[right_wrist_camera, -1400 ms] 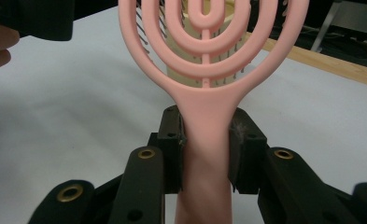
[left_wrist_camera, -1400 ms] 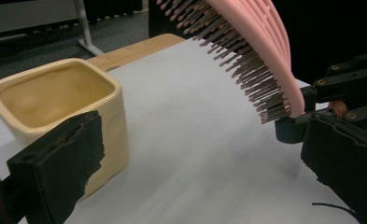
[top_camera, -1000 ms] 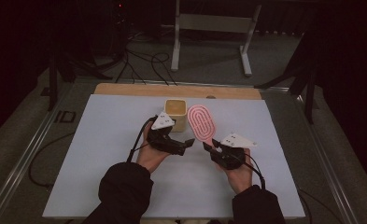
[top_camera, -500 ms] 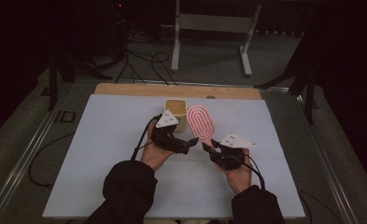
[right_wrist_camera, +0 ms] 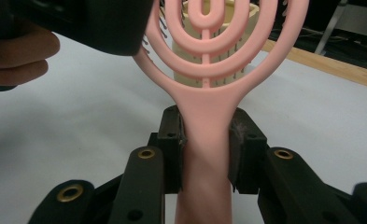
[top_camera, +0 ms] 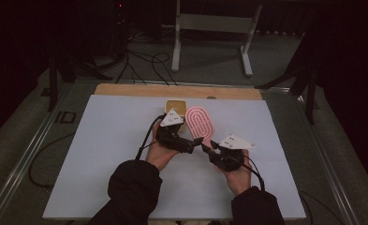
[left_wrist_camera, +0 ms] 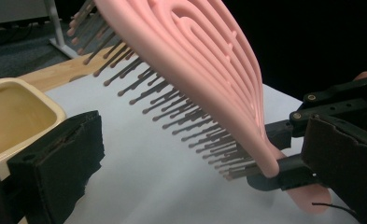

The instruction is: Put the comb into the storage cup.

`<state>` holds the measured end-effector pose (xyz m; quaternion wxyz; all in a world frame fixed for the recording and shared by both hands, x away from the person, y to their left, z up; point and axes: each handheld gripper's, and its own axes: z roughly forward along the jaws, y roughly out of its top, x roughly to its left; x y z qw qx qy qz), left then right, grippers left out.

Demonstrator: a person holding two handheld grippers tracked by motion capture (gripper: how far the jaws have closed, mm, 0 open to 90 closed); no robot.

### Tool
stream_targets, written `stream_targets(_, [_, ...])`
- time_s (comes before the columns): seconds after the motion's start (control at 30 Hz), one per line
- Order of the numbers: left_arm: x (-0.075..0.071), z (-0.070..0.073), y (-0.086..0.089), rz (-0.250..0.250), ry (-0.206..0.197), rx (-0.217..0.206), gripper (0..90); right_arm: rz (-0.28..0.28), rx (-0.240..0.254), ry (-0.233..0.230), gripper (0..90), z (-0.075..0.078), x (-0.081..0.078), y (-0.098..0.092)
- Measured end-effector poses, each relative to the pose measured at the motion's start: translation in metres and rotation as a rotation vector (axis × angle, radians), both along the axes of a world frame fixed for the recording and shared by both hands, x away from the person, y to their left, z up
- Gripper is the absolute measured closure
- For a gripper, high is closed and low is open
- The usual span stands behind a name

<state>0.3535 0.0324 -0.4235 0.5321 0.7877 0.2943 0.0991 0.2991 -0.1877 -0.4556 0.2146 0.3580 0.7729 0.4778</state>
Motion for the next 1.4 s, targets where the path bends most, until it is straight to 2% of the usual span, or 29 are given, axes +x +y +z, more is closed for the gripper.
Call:
stream_targets(0.37, [0.003,-0.002,-0.008,0.007,0.018,-0.006,0.1,0.003,0.003,-0.001,69.9,0.0,-0.001,0.002])
stream_targets(0.63, [0.003,-0.002,-0.015,-0.006,0.034,-0.013,0.3,0.008,0.004,-0.005,69.9,0.001,-0.001,0.002])
stream_targets(0.87, [0.004,-0.002,-0.019,-0.009,0.054,-0.023,6.2,0.015,0.003,-0.003,70.0,0.001,-0.002,0.004])
stream_targets(1.1, [0.002,-0.002,-0.025,-0.011,0.062,-0.024,21.1,0.015,0.004,-0.004,70.0,0.001,-0.002,0.005])
stream_targets(1.13, [0.001,-0.001,-0.027,-0.007,0.065,-0.025,21.1,0.015,0.003,-0.005,70.0,0.001,-0.002,0.004])
stream_targets(1.3, [0.002,0.0,-0.026,-0.006,0.076,-0.044,34.7,0.011,0.01,-0.009,70.0,0.001,-0.002,0.003])
stream_targets(1.4, [0.002,-0.001,-0.026,-0.013,0.07,-0.036,40.5,0.012,0.022,-0.007,70.0,0.002,-0.002,0.002])
